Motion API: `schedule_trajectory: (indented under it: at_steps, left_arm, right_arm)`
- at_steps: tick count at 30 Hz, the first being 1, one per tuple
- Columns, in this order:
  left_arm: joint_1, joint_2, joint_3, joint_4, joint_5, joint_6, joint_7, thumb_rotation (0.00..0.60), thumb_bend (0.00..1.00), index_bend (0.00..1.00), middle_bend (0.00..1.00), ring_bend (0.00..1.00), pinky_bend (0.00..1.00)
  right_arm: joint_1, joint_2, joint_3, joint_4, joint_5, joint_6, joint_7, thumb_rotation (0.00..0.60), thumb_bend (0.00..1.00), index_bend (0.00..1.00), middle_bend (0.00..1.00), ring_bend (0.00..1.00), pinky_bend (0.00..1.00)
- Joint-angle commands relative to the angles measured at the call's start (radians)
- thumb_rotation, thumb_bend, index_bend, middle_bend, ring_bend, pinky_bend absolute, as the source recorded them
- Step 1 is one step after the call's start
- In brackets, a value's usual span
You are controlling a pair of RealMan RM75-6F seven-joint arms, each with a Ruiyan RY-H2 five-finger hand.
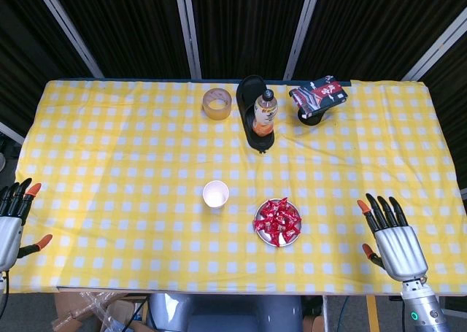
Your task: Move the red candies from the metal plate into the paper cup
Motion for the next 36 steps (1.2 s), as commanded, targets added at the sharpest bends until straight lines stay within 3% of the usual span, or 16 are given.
schedule_trajectory:
  at_steps: [1,7,8,9,11,13,16,19,23,30,36]
  left_arm:
    - [-0.002,-0.001,0.000,-0.001,0.006,0.000,0.005,0.600,0.05,0.00,0.00,0.00,0.00]
    - [-0.007,-0.002,0.003,-0.009,0.003,-0.015,0.016,0.600,0.05,0.00,0.00,0.00,0.00]
    - [-0.007,-0.001,0.004,-0.006,0.005,-0.014,0.019,0.600,0.05,0.00,0.00,0.00,0.00]
    - [-0.006,0.000,0.006,-0.005,0.006,-0.014,0.018,0.600,0.05,0.00,0.00,0.00,0.00]
    - [-0.004,0.001,0.005,-0.005,0.003,-0.013,0.012,0.600,0.05,0.00,0.00,0.00,0.00]
    - [-0.005,0.001,0.002,-0.006,-0.005,-0.017,0.003,0.600,0.05,0.00,0.00,0.00,0.00]
    - [-0.007,0.005,0.002,-0.009,-0.010,-0.025,-0.003,0.600,0.05,0.00,0.00,0.00,0.00]
    - [-0.009,0.007,0.003,-0.013,-0.009,-0.030,-0.004,0.600,0.05,0.00,0.00,0.00,0.00]
    - [-0.011,0.008,0.002,-0.015,-0.013,-0.034,-0.006,0.600,0.05,0.00,0.00,0.00,0.00]
    - [-0.011,0.019,0.003,-0.017,-0.025,-0.046,-0.023,0.600,0.05,0.00,0.00,0.00,0.00]
    - [-0.010,0.024,0.004,-0.017,-0.022,-0.045,-0.035,0.600,0.05,0.00,0.00,0.00,0.00]
  right_arm:
    - [-0.005,0.001,0.001,0.002,-0.007,-0.001,0.001,0.600,0.31,0.00,0.00,0.00,0.00]
    - [-0.006,-0.001,0.013,-0.002,-0.013,-0.020,0.016,0.600,0.31,0.00,0.00,0.00,0.00]
    - [-0.003,-0.002,0.018,-0.009,-0.012,-0.028,0.017,0.600,0.31,0.00,0.00,0.00,0.01]
    - [0.001,-0.003,0.023,-0.018,-0.011,-0.035,0.016,0.600,0.31,0.00,0.00,0.02,0.08]
    - [0.011,-0.005,0.035,-0.042,-0.008,-0.050,0.010,0.600,0.31,0.00,0.12,0.18,0.35]
    - [0.029,-0.008,0.054,-0.079,0.000,-0.076,-0.005,0.600,0.31,0.00,0.46,0.54,0.69]
    - [0.068,-0.017,0.084,-0.144,0.047,-0.148,-0.040,0.600,0.31,0.00,0.77,0.81,0.89]
    - [0.122,-0.046,0.126,-0.215,0.157,-0.251,-0.109,0.600,0.31,0.00,0.85,0.89,0.94]
    - [0.192,-0.117,0.163,-0.262,0.325,-0.356,-0.267,0.600,0.31,0.01,0.88,0.91,0.95]
    - [0.256,-0.284,0.180,-0.232,0.504,-0.379,-0.438,0.600,0.31,0.05,0.88,0.91,0.95]
    - [0.284,-0.386,0.190,-0.184,0.568,-0.361,-0.480,0.600,0.31,0.11,0.89,0.91,0.95]
